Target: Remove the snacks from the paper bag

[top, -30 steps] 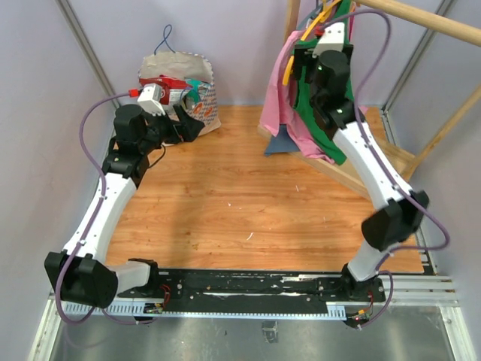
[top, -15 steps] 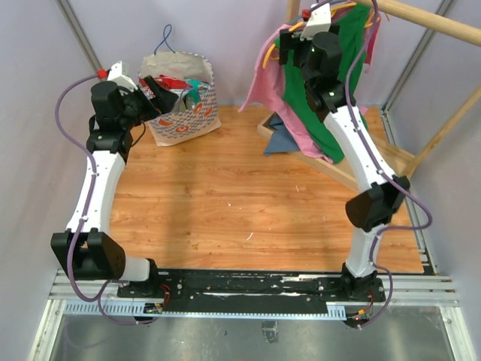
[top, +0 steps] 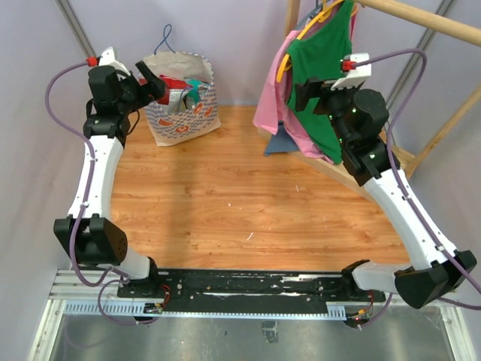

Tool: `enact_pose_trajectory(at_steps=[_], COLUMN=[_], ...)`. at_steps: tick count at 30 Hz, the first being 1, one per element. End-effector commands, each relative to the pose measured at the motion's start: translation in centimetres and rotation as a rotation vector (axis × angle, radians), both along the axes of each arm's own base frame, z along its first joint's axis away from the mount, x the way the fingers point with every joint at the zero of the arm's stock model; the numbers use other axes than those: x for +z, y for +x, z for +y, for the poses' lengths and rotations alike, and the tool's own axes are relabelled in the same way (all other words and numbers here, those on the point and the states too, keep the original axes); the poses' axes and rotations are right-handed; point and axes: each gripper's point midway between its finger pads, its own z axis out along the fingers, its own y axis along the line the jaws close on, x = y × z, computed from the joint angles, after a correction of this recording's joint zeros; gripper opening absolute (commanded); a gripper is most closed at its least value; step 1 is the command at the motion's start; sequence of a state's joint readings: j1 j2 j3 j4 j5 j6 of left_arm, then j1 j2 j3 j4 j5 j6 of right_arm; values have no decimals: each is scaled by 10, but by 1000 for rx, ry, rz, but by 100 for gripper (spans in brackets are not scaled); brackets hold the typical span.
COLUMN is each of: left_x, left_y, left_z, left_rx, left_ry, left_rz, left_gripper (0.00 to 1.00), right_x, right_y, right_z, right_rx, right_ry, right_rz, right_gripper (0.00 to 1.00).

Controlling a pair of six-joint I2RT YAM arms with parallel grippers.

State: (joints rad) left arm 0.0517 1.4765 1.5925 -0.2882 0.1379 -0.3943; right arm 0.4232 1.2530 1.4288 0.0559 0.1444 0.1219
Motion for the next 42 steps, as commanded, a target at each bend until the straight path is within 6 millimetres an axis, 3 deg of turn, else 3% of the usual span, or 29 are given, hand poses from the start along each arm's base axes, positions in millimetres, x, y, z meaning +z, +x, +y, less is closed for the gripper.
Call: enact_pose_trajectory(at_steps=[1,4,8,11,12,15,21,27,31,37,39,42], left_x=[-35,-51,-75,-85,-89,-101,-125,-122,-129,-148,-154,-162], left_y=[7,6,6,18,24,41,69,86,83,61,52,32], left_z=[34,56,84,81,76,66,65,62,61,58,51,37], left_rx=[163,271,434,425,396,333,313,295,282,263,234,209], left_ry=[35,91,110,83,72,48,54,57,78,91,68,61], left_rz=[106,160,216,197,188,192,252,246,284,333,343,362], left_gripper=[100,100,100,100,100,100,100,95,77,53,43,33], right_x=[-26,-32,-56,-71,-92,-104,-135,-169,-178,-185,-171,-169], right_y=[-9,1,43,66,81,98,96,91,88,77,68,59], right_z=[74,120,175,223,239,258,259,256,251,233,225,222], right_rx=[223,309,406,519,524,525,534,533,521,471,470,473], right_ry=[9,1,50,89,79,61,63,26,0,-18,9,49], right_rz=[77,126,249,301,333,363,395,456,468,478,446,439], right_gripper=[99,99,99,99,99,99,99,99,99,99,99,99])
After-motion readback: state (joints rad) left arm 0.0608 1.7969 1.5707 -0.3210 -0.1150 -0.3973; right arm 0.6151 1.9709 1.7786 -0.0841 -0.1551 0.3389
